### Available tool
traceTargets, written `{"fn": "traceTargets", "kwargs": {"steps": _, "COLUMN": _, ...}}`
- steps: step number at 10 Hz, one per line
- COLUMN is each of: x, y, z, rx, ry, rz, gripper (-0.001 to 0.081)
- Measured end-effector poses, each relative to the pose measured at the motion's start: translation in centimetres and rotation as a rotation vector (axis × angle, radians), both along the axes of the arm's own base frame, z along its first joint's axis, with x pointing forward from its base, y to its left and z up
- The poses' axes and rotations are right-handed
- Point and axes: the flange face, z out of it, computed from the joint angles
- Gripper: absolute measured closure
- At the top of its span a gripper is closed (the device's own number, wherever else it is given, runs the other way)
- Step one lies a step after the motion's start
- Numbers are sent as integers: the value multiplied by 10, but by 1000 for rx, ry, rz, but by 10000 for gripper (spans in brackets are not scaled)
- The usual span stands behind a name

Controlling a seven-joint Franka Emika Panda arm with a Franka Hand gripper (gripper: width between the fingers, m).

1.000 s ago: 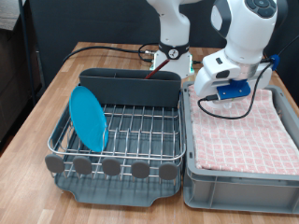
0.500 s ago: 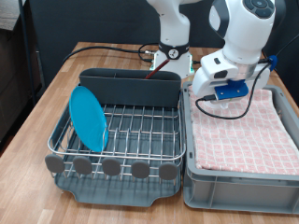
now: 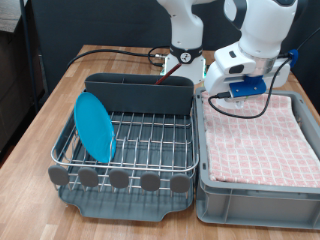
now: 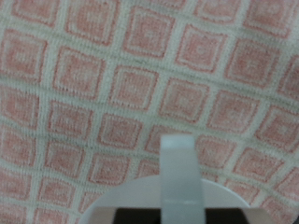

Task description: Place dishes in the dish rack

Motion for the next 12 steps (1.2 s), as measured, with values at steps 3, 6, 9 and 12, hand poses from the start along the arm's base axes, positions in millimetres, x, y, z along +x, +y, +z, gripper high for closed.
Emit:
{"fn": "traceTargets", "kwargs": {"steps": 3, "x": 8, "y": -5, "z": 19, "rx": 1, "ry": -8, "rz": -8, "gripper": 735}}
{"fn": "traceTargets", "kwargs": {"steps": 6, "x": 20, "y": -11, "z": 35, "rx": 13, "ry": -80, "rz": -17, "gripper": 735}}
{"fn": "traceTargets", "kwargs": {"steps": 9, "x": 49, "y": -31, "z": 60, "rx": 2, "ry": -311, "rz": -89, "gripper": 735}}
{"fn": "traceTargets", "kwargs": {"steps": 12, "x": 76, "y": -57, "z": 87, "rx": 18, "ry": -480, "rz": -158, "gripper": 735}}
